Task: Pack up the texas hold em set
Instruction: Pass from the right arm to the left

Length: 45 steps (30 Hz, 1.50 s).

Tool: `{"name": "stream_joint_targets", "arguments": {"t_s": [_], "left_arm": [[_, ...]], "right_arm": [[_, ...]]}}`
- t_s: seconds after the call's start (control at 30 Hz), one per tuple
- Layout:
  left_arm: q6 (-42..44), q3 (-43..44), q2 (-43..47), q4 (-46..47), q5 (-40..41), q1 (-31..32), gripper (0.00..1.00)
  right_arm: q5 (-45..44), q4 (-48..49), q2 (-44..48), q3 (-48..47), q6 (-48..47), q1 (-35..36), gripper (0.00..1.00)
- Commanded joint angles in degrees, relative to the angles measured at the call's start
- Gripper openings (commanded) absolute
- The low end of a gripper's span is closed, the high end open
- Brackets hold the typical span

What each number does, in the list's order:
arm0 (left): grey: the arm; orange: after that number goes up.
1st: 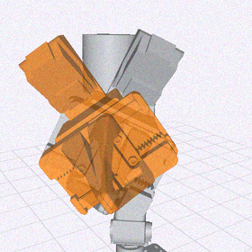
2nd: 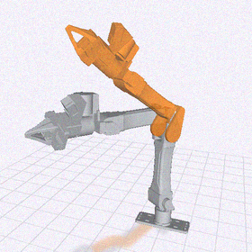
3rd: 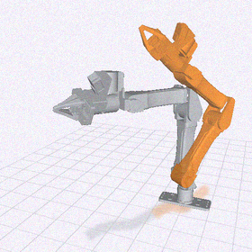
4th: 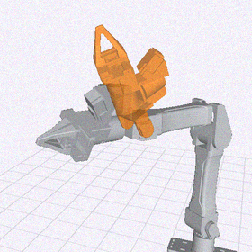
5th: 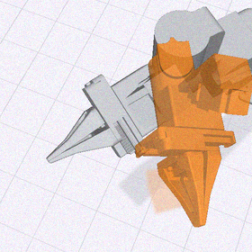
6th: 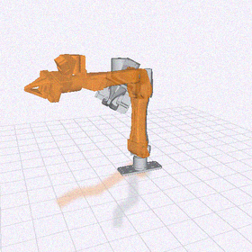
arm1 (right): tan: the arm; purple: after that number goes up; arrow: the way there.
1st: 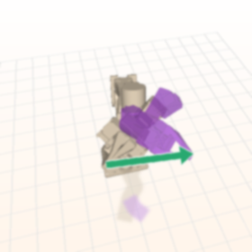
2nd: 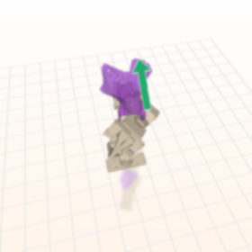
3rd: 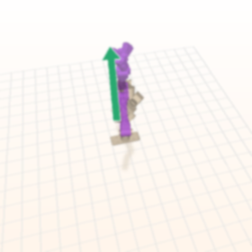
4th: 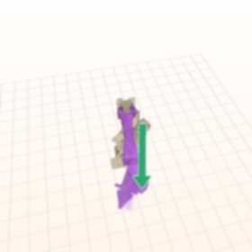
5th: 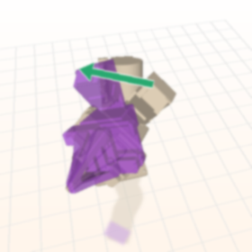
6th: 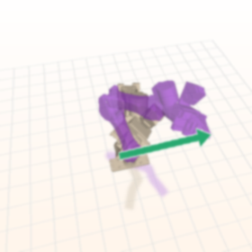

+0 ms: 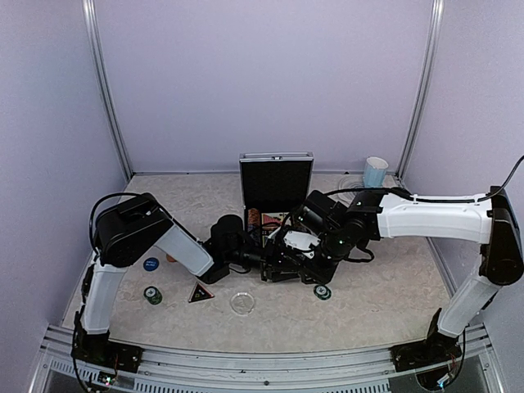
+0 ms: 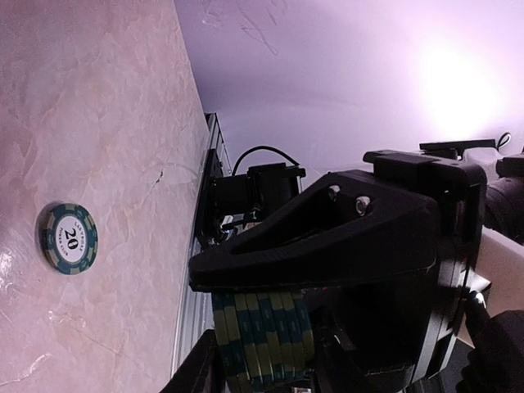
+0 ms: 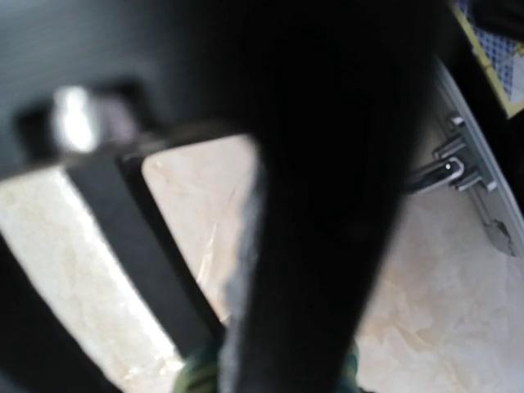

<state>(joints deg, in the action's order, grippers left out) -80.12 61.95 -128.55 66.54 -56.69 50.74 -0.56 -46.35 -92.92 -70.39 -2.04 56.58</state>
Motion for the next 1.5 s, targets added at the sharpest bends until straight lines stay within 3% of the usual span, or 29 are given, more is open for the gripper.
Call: {"name": "stream_joint_targets", "arguments": {"t_s": [0.0,0.27,0.37,0.53,0.6,0.67,0.9,1.07,1.23,1.33,1.47], "left_arm": [[-0.5,1.3,-1.9,2.8,-0.9,0.4,0.33],[-1.0,1.2,-1.7,3.9,-1.2,0.3,0.01],[-0.7,0.7,-1.1,3.9,-1.0,0.1,0.0],[2.3,-1.0,1.6,1.0,0.5,-1.4,0.0],[4.3,-1.3,3.0,-1.3,0.7,-1.9,0.0],[6.0,-1.4,4.4,-3.8,1.1,-2.3,0.0],[15.0,-0.4,9.8,-18.4,2.5,-4.5,0.0],[33.7,5.6,14.7,-43.5,5.7,-7.5,0.0],[57.6,18.3,17.6,-72.7,13.5,-8.5,0.0],[68.0,25.9,16.6,-83.1,16.8,-8.8,0.0],[80.8,32.8,13.8,-90.1,20.2,-8.0,0.0]], "right_arm": [[-0.5,0.3,-0.3,-1.4,-0.5,0.8,0.0],[-0.9,0.6,-0.5,-1.2,-0.4,0.8,0.0],[-1.2,0.6,-0.2,-1.2,-0.2,0.8,0.04],[0.3,1.5,2.3,-0.8,0.1,0.7,0.7],[0.5,2.6,3.9,-0.4,0.3,0.8,0.88],[1.7,4.0,5.5,0.0,0.8,0.8,0.98],[2.1,11.0,11.0,4.2,1.5,0.5,0.99],[1.1,18.0,15.1,8.0,1.9,-0.6,0.99],[-6.4,21.6,17.3,10.9,5.1,-3.2,0.99],[-9.8,22.3,18.9,12.5,7.1,-6.6,0.99],[-12.0,20.8,19.7,13.4,11.0,-12.8,0.99]]}}
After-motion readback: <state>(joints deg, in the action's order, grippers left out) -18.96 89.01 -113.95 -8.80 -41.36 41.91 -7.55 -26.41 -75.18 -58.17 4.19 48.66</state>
